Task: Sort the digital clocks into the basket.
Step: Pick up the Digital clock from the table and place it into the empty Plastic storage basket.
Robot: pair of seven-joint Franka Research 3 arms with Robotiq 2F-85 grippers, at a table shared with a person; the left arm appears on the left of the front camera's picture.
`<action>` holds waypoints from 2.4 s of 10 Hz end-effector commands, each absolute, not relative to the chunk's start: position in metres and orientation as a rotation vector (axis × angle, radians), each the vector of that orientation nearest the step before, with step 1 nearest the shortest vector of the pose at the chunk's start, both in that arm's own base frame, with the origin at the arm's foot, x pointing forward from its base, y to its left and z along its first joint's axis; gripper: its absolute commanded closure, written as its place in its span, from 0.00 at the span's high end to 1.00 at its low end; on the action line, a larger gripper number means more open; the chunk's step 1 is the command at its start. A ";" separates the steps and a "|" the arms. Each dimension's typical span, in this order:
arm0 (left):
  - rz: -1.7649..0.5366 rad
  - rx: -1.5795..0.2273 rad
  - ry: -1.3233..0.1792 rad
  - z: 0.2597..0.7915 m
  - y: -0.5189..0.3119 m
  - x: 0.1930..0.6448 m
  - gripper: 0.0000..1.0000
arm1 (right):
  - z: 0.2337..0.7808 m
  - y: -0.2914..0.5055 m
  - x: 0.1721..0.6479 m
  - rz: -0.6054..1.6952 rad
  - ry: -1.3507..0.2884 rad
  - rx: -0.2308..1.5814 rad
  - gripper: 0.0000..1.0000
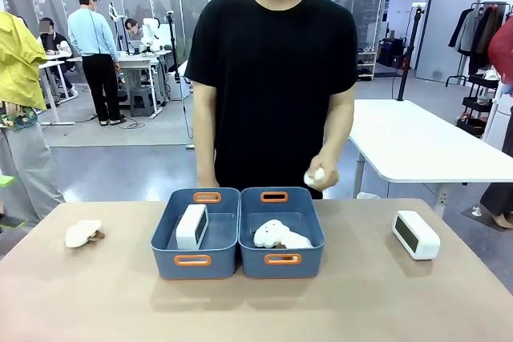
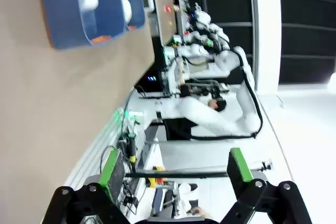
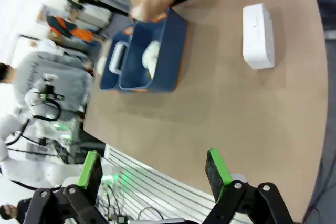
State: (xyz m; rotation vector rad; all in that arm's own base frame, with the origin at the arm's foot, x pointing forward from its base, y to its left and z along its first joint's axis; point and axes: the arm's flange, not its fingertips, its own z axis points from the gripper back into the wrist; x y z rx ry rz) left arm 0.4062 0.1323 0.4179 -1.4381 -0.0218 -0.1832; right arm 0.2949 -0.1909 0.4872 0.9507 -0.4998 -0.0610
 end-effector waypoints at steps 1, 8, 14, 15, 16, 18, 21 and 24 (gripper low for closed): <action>-0.226 -1.493 -0.033 0.415 0.143 0.371 1.00 | 0.511 -0.182 0.343 -0.096 -0.262 0.804 1.00; -0.227 -1.545 -0.127 0.403 0.158 0.340 1.00 | 0.468 -0.103 0.507 -0.172 -0.015 0.180 1.00; -0.227 -1.545 -0.127 0.403 0.158 0.340 1.00 | 0.449 -0.095 0.517 -0.140 -0.035 0.192 1.00; -0.227 -1.545 -0.127 0.403 0.158 0.340 1.00 | 0.449 -0.095 0.517 -0.140 -0.035 0.192 1.00; -0.227 -1.545 -0.127 0.403 0.158 0.340 1.00 | 0.443 -0.094 0.522 -0.146 -0.047 0.200 1.00; -0.227 -1.545 -0.127 0.403 0.158 0.340 1.00 | 0.425 -0.077 0.542 -0.101 -0.153 0.217 1.00; -0.227 -1.545 -0.127 0.403 0.158 0.340 1.00 | 0.395 -0.073 0.570 -0.146 -0.181 0.170 1.00; -0.227 -1.545 -0.127 0.403 0.158 0.340 1.00 | 0.365 -0.073 0.595 -0.094 -0.096 0.168 1.00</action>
